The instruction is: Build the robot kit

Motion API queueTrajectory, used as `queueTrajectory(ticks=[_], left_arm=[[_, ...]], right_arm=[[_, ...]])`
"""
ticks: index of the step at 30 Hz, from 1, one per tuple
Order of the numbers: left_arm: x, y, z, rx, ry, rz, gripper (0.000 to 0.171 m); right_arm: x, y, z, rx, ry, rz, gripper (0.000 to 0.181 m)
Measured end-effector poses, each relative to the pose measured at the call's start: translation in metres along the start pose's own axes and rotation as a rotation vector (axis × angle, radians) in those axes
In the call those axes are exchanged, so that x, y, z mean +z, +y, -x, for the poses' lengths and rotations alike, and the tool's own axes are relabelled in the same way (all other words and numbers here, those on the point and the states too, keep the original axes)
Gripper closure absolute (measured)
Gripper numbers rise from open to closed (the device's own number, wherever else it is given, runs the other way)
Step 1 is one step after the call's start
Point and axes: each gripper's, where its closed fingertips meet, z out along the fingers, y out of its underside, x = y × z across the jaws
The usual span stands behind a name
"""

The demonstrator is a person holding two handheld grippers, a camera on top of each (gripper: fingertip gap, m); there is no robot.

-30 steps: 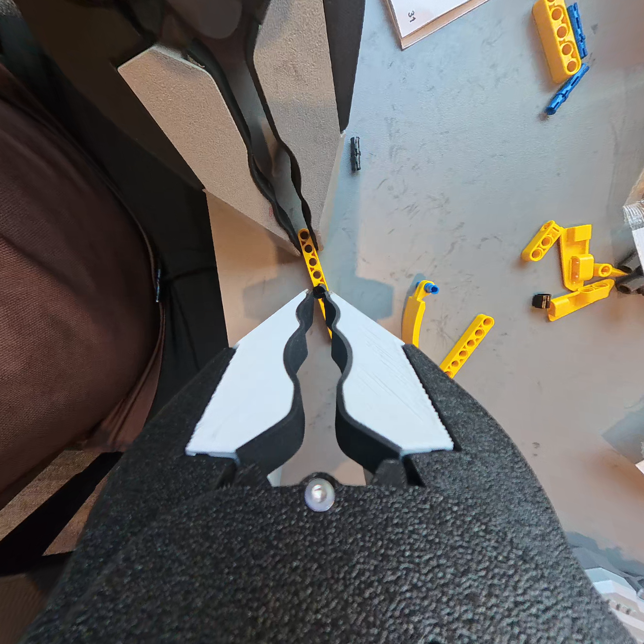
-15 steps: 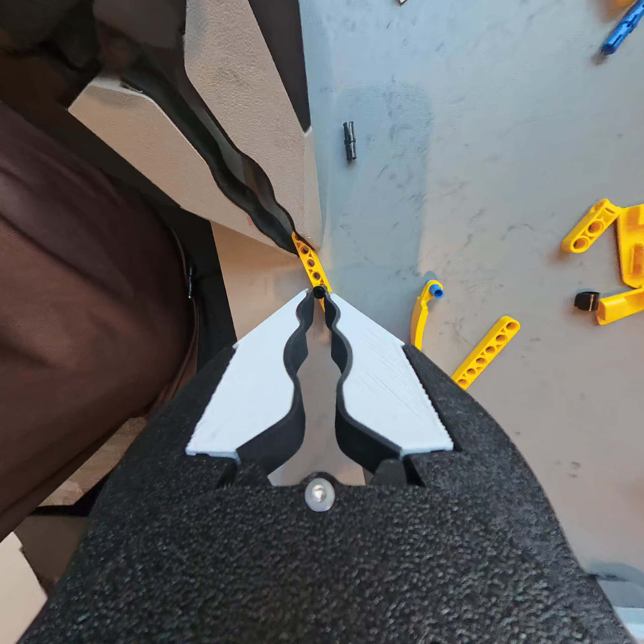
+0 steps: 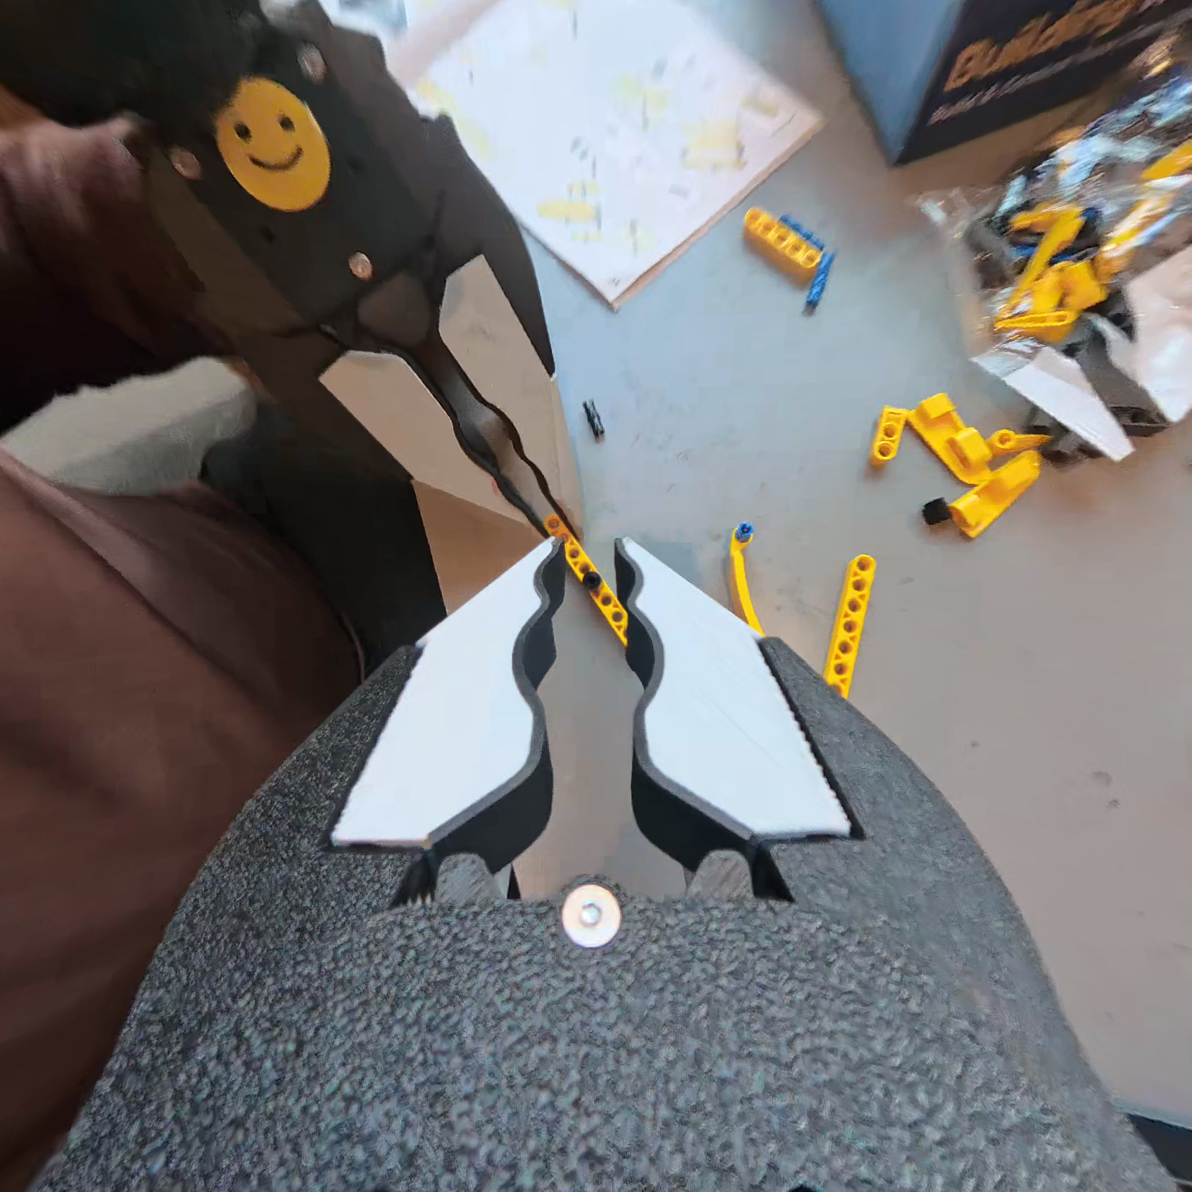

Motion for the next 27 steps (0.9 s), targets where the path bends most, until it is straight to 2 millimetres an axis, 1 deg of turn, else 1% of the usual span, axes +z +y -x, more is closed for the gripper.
queueTrajectory(ticks=[2,5,8,11,13,14,16,18,20,22,23,25,27], left_arm=[[0.0,0.0,0.0,-0.001,0.001,0.0,0.167],[-0.001,0.0,0.001,0.008,-0.018,0.001,0.167],[-0.003,0.001,0.008,-0.011,-0.074,0.0,0.153],[-0.009,0.005,0.012,-0.024,-0.144,0.0,0.138],[-0.016,0.009,0.014,-0.035,-0.203,-0.009,0.131],[-0.021,0.01,0.017,-0.045,-0.242,-0.026,0.126],[-0.03,0.012,0.02,-0.08,-0.291,-0.076,0.124],[-0.04,0.008,0.021,-0.099,-0.317,-0.172,0.126],[-0.05,0.0,0.018,-0.083,-0.322,-0.259,0.135],[-0.049,0.002,0.016,-0.072,-0.314,-0.259,0.136],[-0.046,0.003,0.015,-0.066,-0.298,-0.245,0.135],[-0.041,0.006,0.011,-0.079,-0.246,-0.208,0.133],[-0.039,0.007,0.007,-0.094,-0.193,-0.202,0.133]], right_arm=[[-0.006,0.0,0.001,0.027,0.029,-0.115,0.167],[-0.008,0.003,0.006,0.048,0.075,-0.266,0.166],[-0.011,0.009,0.01,0.034,0.143,-0.36,0.163],[-0.023,0.013,0.013,0.037,0.218,-0.467,0.162],[-0.031,0.017,0.017,0.088,0.214,-0.542,0.16],[-0.032,0.019,0.019,0.112,0.191,-0.558,0.158],[-0.028,0.025,0.024,0.131,0.143,-0.543,0.153],[-0.029,0.027,0.018,0.101,0.184,-0.561,0.153],[-0.034,0.024,0.01,0.053,0.246,-0.567,0.152],[-0.045,0.021,0.0,0.002,0.324,-0.573,0.152],[-0.048,0.023,-0.007,-0.005,0.359,-0.557,0.15],[-0.052,0.032,-0.02,0.027,0.392,-0.527,0.15],[-0.057,0.035,-0.026,0.091,0.361,-0.544,0.149]])
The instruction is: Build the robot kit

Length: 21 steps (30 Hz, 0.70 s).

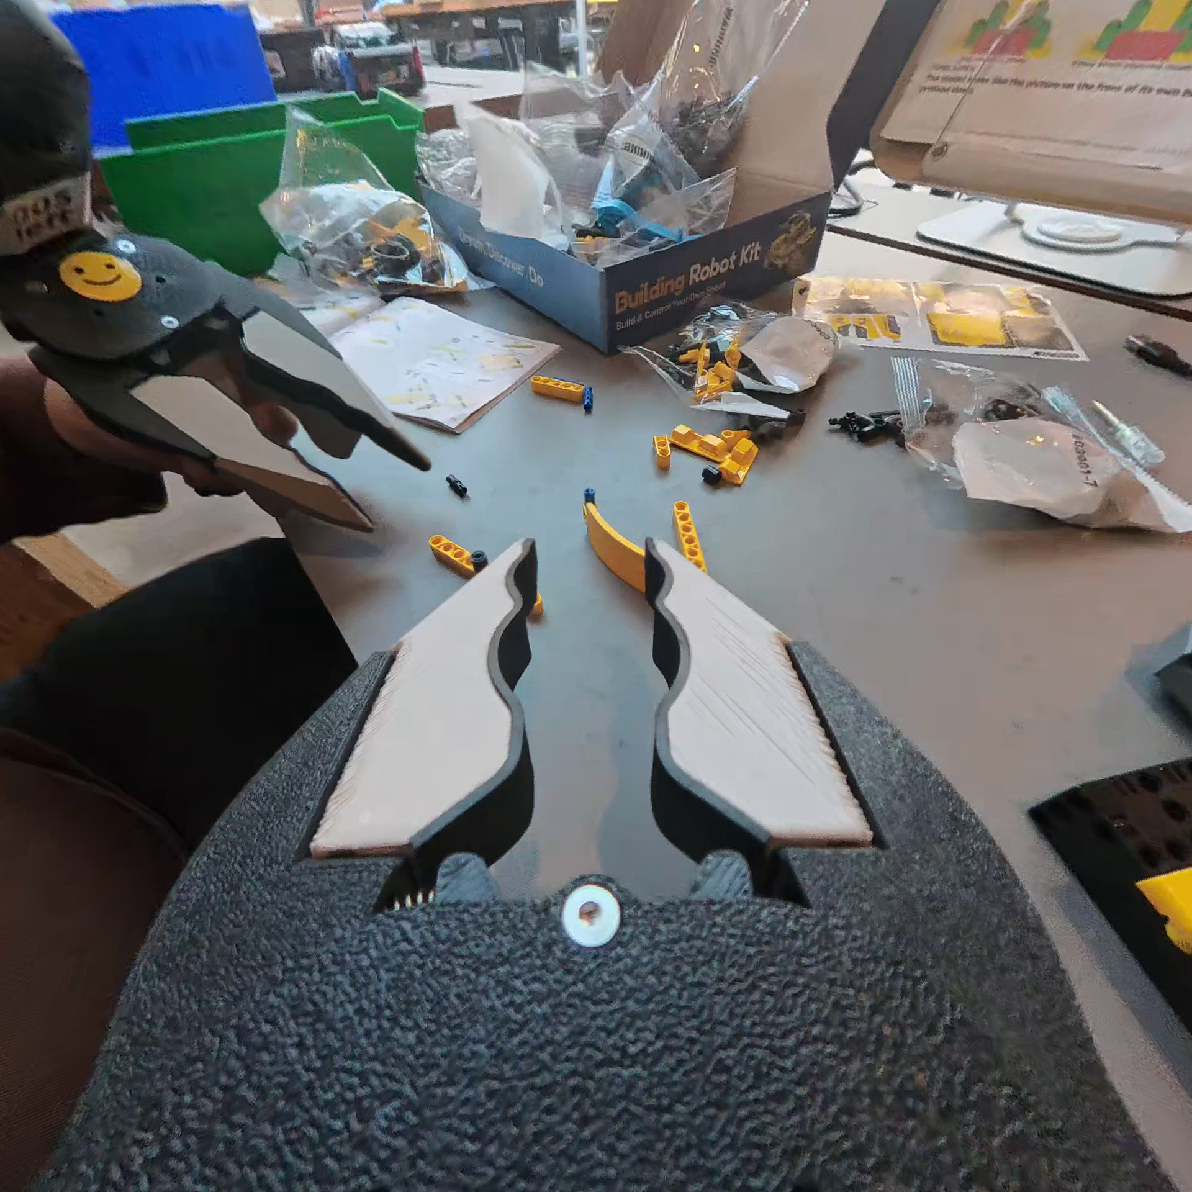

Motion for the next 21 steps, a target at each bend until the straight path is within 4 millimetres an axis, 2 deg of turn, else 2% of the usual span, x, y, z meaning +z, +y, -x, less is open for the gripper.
queueTrajectory(ticks=[5,10,13,16,18,21], left_arm=[[-0.009,-0.008,-0.007,-0.039,0.096,-0.083,0.143],[-0.019,-0.018,-0.003,-0.093,0.111,-0.183,0.159],[-0.018,-0.018,0.001,-0.126,0.103,-0.184,0.168],[-0.016,-0.017,0.006,-0.19,0.115,-0.167,0.168],[-0.017,-0.019,0.008,-0.197,0.105,-0.183,0.169],[-0.022,-0.022,0.005,-0.134,0.075,-0.226,0.168]], right_arm=[[-0.002,-0.003,-0.008,0.136,-0.068,-0.019,0.147],[0.003,-0.007,0.003,0.337,-0.277,-0.058,0.148],[0.003,-0.016,0.012,0.395,-0.39,-0.111,0.165],[0.008,-0.018,0.014,0.473,-0.453,-0.113,0.158],[0.011,-0.018,0.016,0.496,-0.476,-0.104,0.158],[0.008,-0.015,0.017,0.432,-0.427,-0.094,0.155]])
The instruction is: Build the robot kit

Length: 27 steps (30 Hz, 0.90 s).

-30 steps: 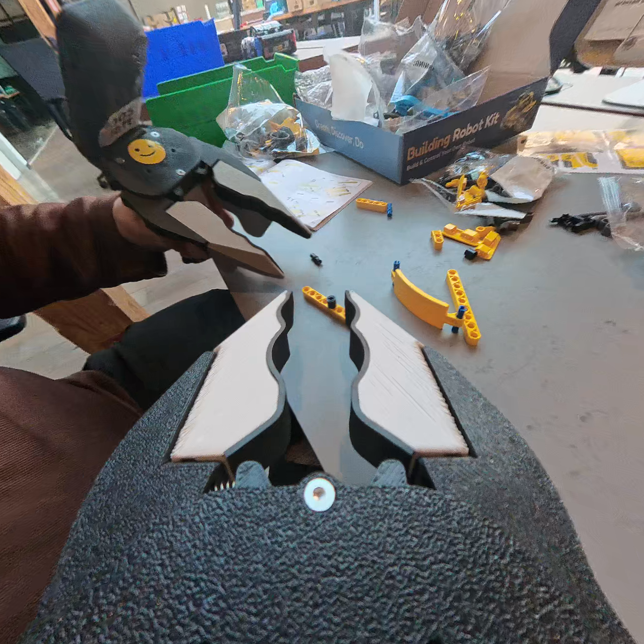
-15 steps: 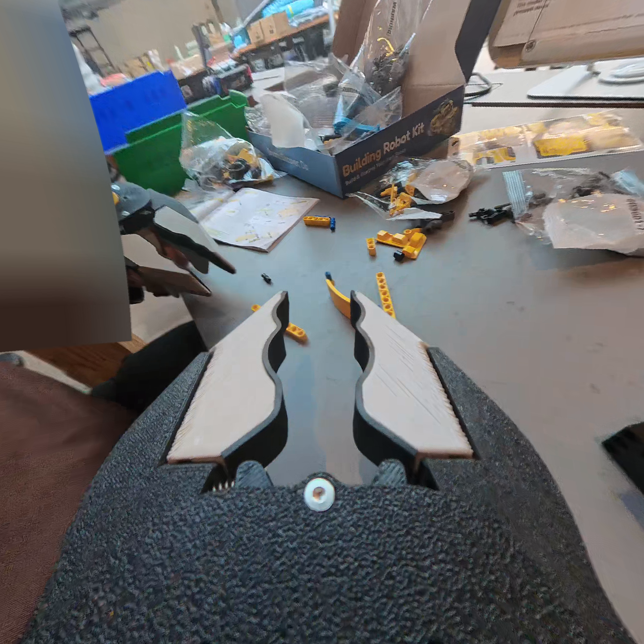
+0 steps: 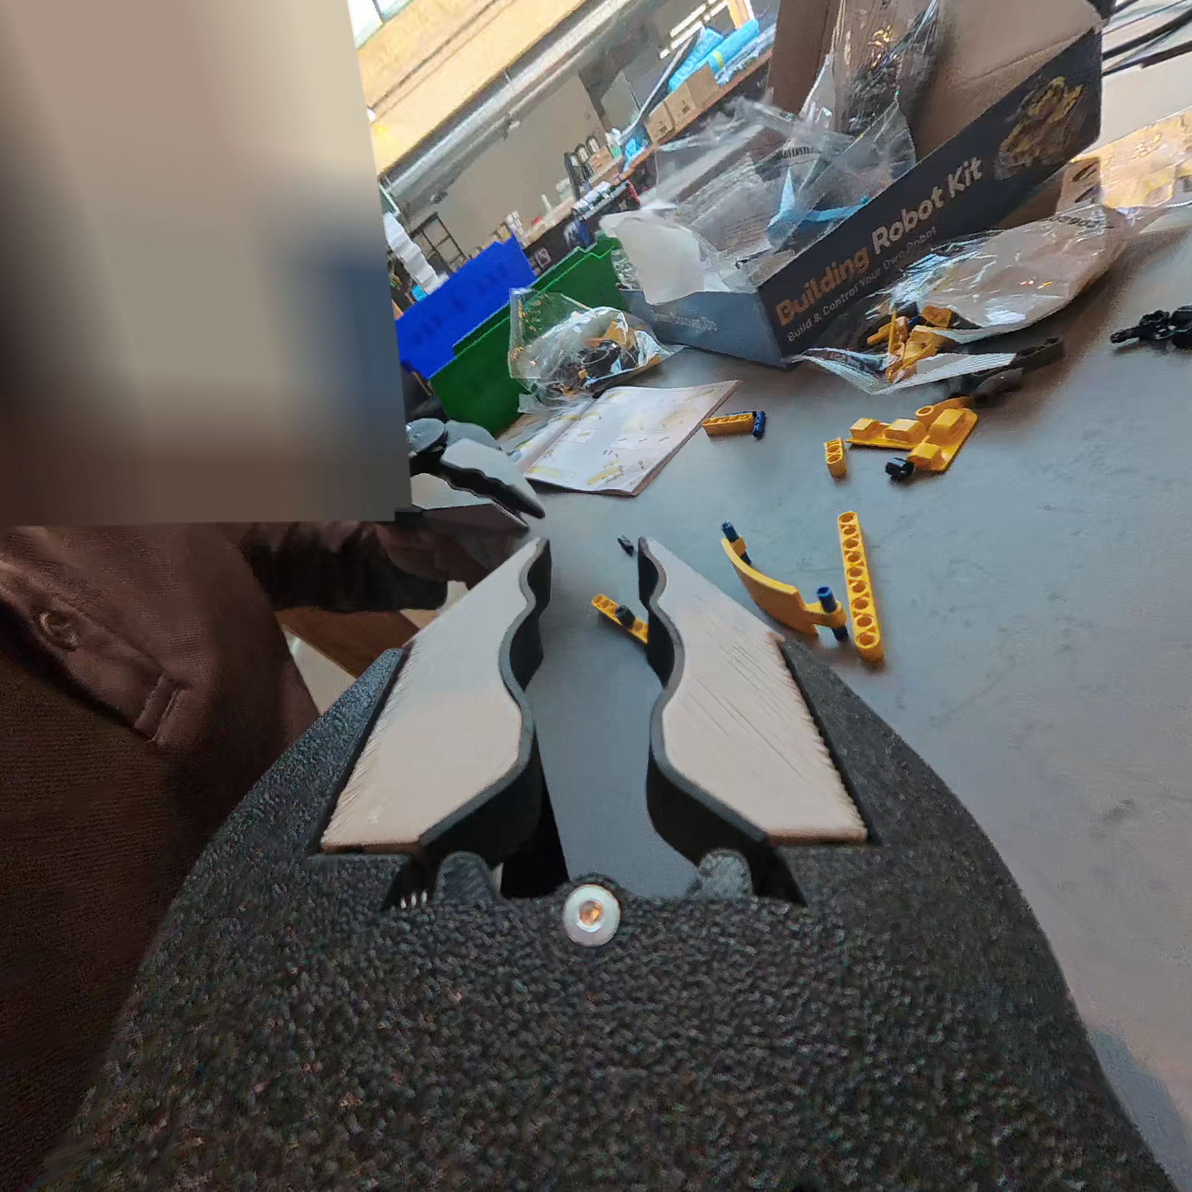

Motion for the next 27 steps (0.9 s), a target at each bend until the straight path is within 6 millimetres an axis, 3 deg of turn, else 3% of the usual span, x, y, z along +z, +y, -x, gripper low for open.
queueTrajectory(ticks=[5,7,9,11,14,17,19,21,27], left_arm=[[-0.009,-0.009,-0.009,0.184,-0.082,-0.105,0.169],[-0.015,-0.016,-0.008,0.212,-0.205,-0.157,0.171],[-0.022,-0.028,-0.04,0.138,-0.234,-0.208,0.171],[-0.023,-0.028,-0.093,0.132,-0.173,-0.188,0.166],[-0.021,0.001,-0.146,0.146,-0.193,-0.122,0.158],[-0.007,0.048,-0.172,0.079,-0.188,-0.075,0.148],[0.004,0.07,-0.171,0.153,-0.234,-0.026,0.15],[0.017,0.077,-0.164,0.245,-0.269,0.035,0.148],[0.032,0.09,-0.145,0.08,-0.259,0.094,0.146]], right_arm=[[-0.006,0.024,-0.003,-0.283,0.239,0.116,0.14],[-0.002,0.014,0.005,-0.367,0.296,0.085,0.139],[0.0,0.008,0.008,-0.434,0.345,0.06,0.14],[-0.004,0.014,0.007,-0.474,0.41,0.069,0.141],[-0.013,0.029,0.015,-0.508,0.445,0.115,0.139],[-0.025,0.029,0.009,-0.567,0.521,0.112,0.139],[-0.034,0.026,-0.002,-0.594,0.59,0.12,0.139],[-0.045,0.023,-0.01,-0.604,0.647,0.114,0.139],[-0.065,0.02,-0.036,-0.559,0.722,0.121,0.139]])
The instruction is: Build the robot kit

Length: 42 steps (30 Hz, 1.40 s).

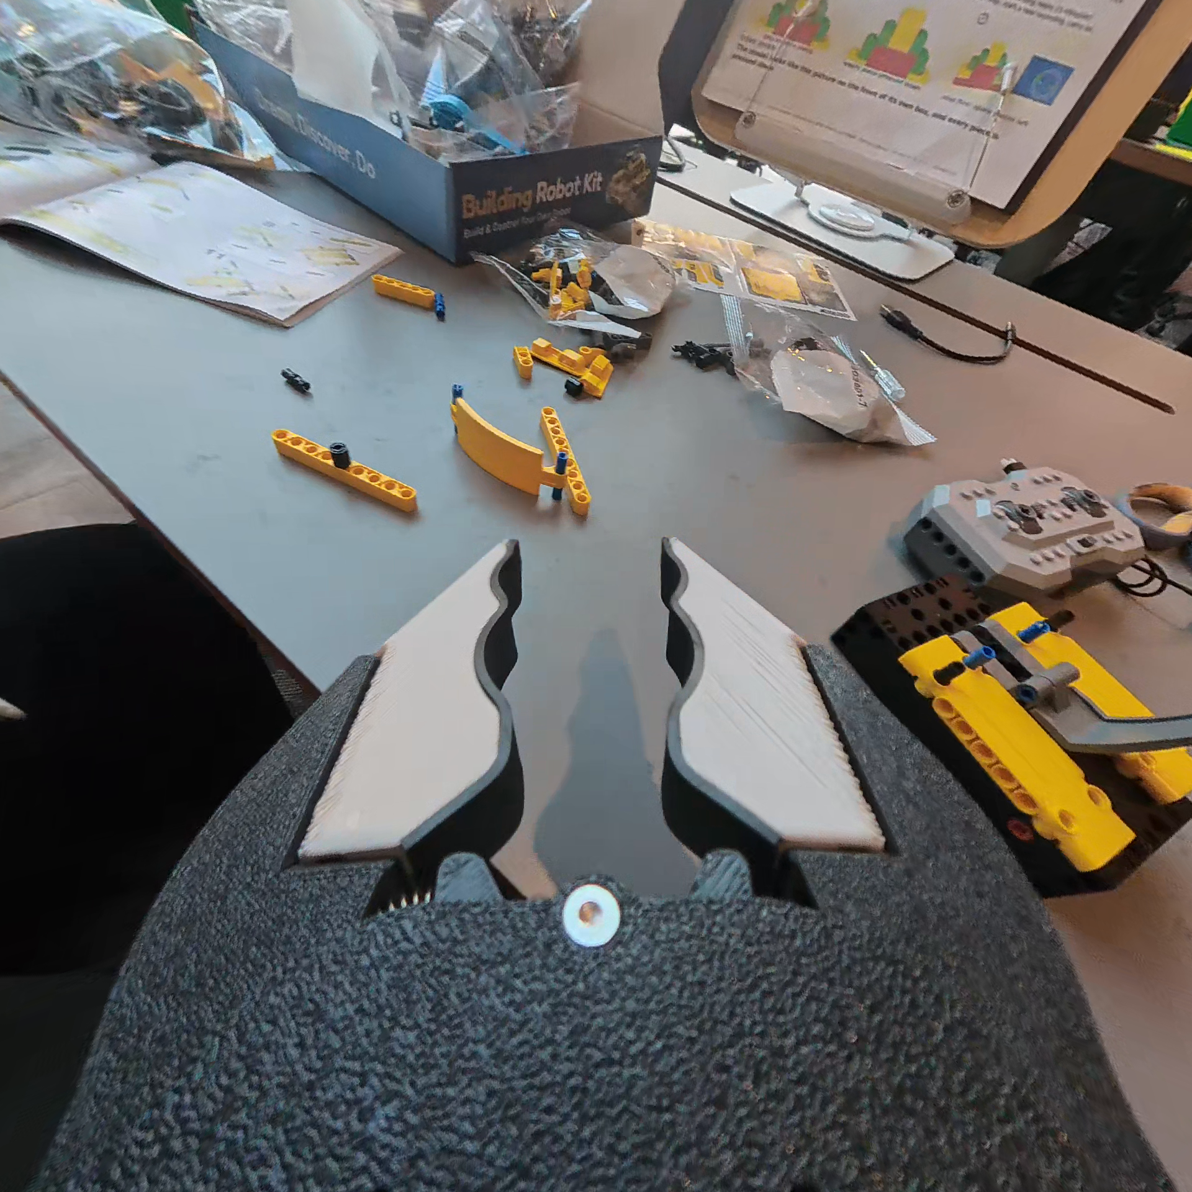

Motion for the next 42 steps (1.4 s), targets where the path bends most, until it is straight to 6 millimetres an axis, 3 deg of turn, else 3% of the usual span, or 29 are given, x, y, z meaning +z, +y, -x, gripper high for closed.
queueTrajectory(ticks=[4,8,12,15,18,22,25,31,36,39,42], left_arm=[[-0.003,0.013,0.013,0.006,-0.071,0.052,0.146],[-0.011,0.015,0.022,-0.032,-0.126,0.084,0.147],[-0.021,0.015,0.028,-0.036,-0.165,0.098,0.148],[-0.03,0.021,0.04,-0.061,-0.232,0.128,0.144],[-0.038,0.025,0.049,-0.062,-0.266,0.141,0.142],[-0.055,0.029,0.057,-0.138,-0.283,0.139,0.143],[-0.069,0.033,0.06,-0.212,-0.277,0.136,0.143],[-0.094,0.036,0.073,-0.271,-0.289,0.112,0.143],[-0.093,0.045,0.09,-0.323,-0.288,0.08,0.143],[-0.087,0.027,0.097,-0.346,-0.233,-0.027,0.143],[-0.082,-0.008,0.102,-0.285,-0.183,-0.126,0.143]], right_arm=[[0.012,0.005,-0.019,-0.029,0.057,0.039,0.144],[0.018,0.006,-0.021,0.003,0.057,0.092,0.149],[0.021,-0.013,-0.026,-0.076,0.096,0.059,0.147],[0.035,-0.007,-0.022,-0.075,0.07,0.101,0.146],[0.044,-0.014,-0.009,-0.047,-0.016,0.083,0.143],[0.05,-0.022,0.039,-0.137,-0.297,0.044,0.15],[0.056,-0.019,0.065,-0.243,-0.406,0.066,0.15],[0.062,-0.019,0.09,-0.259,-0.553,0.094,0.149],[0.057,-0.021,0.1,-0.207,-0.697,0.099,0.147],[0.059,-0.021,0.104,-0.207,-0.756,0.116,0.147],[0.063,-0.013,0.106,-0.268,-0.777,0.155,0.149]])
